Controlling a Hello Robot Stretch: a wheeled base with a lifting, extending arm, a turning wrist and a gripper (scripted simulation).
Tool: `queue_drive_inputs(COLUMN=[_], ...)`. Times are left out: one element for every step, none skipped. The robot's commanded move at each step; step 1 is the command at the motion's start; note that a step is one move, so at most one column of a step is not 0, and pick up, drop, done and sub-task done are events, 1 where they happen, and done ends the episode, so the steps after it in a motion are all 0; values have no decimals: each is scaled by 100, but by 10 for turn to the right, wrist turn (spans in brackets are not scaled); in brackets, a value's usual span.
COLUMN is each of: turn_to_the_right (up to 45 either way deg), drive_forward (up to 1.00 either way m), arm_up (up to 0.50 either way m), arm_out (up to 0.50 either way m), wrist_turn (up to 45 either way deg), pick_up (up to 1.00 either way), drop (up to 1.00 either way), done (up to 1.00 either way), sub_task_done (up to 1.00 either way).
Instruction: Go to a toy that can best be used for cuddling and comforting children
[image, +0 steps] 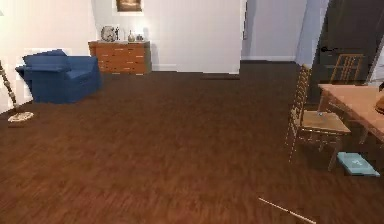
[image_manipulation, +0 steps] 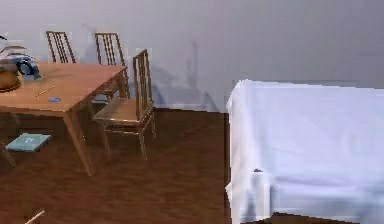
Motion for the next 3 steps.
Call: queue_drive_inputs(turn_to_the_right=[0,-180,0], drive_forward=[100,0,10], arm_up=[0,0,0], arm_out=[0,0,0], wrist_turn=[0,0,0], pick_up=[0,0,0], drop=[0,0,0], done=[0,0,0], sub_task_done=[0,0,0])
